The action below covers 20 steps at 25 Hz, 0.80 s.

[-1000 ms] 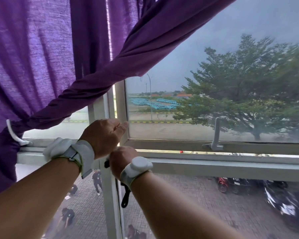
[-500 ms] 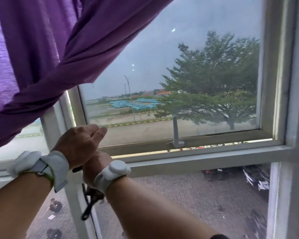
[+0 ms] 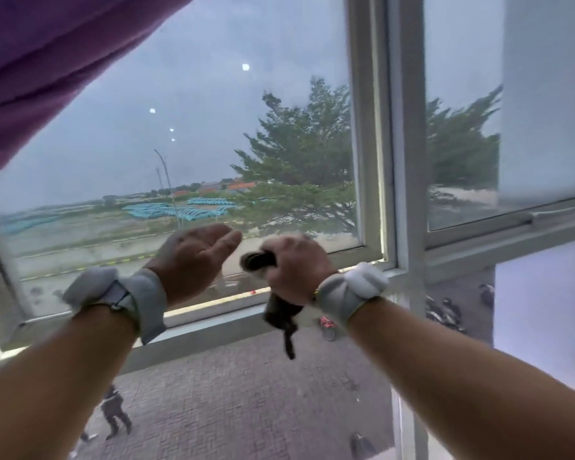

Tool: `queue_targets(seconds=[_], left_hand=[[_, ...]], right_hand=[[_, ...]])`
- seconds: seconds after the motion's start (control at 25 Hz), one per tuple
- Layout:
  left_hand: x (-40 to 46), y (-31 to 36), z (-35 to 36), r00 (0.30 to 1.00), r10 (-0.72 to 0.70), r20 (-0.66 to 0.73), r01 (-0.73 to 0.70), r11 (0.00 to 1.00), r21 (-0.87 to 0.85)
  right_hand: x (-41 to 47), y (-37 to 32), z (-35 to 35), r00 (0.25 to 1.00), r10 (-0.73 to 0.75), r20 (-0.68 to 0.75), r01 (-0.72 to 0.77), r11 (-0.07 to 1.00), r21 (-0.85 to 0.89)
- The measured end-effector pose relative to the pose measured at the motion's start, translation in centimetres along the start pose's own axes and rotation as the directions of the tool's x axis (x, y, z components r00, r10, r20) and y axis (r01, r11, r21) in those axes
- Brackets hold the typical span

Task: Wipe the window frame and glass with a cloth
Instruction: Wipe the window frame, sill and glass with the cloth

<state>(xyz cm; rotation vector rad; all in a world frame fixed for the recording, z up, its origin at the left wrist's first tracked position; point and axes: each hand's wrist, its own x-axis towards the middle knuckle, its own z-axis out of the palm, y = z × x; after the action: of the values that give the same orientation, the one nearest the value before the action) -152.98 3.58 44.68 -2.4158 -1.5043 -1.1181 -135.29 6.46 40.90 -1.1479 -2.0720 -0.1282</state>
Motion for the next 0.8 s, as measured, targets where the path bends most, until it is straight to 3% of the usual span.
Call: queue_targets(seconds=[0.16,0.4,0.68,0.8], left_hand=[[4.4,5.8,6.2,0.988,0.126,0.086,-0.126,0.992,-0.013],[8.2,10.6,12.5,0.975,0.131,0.18,-0.141,0.989,0.042],[9.3,11.6,17.1,0.974,0.089,0.207,-0.155,0.932,0.327],[9.1,10.5,17.7,0.972,0.059,0.228,-0.142,0.919,0.369]], right_hand=[[-1.6,8.2,-5.6,0.994,0.057,-0.091,-0.073,0.982,-0.174],[-2.7,14.9,-7.8,0.978,0.199,0.064,-0.144,0.864,-0.483],[-3.9,17.7,-5.6,0.968,0.139,0.21,-0.002,0.839,-0.545],[-4.0,18.1,-4.9,0.962,0.174,0.213,-0.04,0.854,-0.518]])
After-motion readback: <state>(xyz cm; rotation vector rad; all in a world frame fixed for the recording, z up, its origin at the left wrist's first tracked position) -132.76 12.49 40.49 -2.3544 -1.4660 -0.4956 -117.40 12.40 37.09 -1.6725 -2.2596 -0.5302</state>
